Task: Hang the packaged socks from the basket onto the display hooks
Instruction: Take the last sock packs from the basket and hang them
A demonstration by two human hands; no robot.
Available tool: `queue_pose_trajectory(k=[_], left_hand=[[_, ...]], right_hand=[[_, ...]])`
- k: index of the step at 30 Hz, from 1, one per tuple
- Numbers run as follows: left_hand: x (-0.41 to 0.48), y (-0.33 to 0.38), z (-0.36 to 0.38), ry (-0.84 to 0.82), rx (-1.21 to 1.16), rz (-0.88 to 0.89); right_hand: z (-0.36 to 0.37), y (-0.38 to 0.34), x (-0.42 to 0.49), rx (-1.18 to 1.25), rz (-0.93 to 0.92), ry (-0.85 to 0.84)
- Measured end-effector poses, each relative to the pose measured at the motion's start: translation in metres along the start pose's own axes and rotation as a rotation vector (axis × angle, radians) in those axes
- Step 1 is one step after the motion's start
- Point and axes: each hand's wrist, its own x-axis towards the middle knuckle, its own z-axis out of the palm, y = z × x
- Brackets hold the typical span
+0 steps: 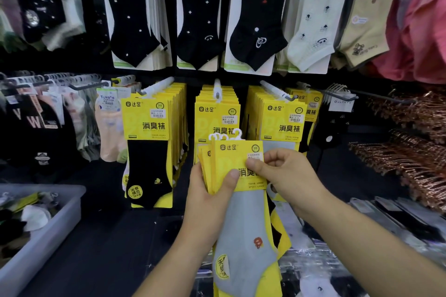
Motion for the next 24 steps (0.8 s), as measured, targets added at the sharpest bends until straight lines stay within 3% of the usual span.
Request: queue_pose_trajectory(k=[6,14,24], left_hand=[[0.000,0.001,-0.003,-0.012,-0.027,-0.003],[0.001,-0.002,-0.006,0.015,0.096,0.048],[0.003,0.001,-0.005,0.022,0.125,0.043]], right_hand=[[-0.013,0.010,0.006,0.121,0.045,-0.045],[-0.045,0.009,0.025,0.253,-0.046,0.310],[-0.065,-0.008,0.053,0.084,-0.205,0.341]])
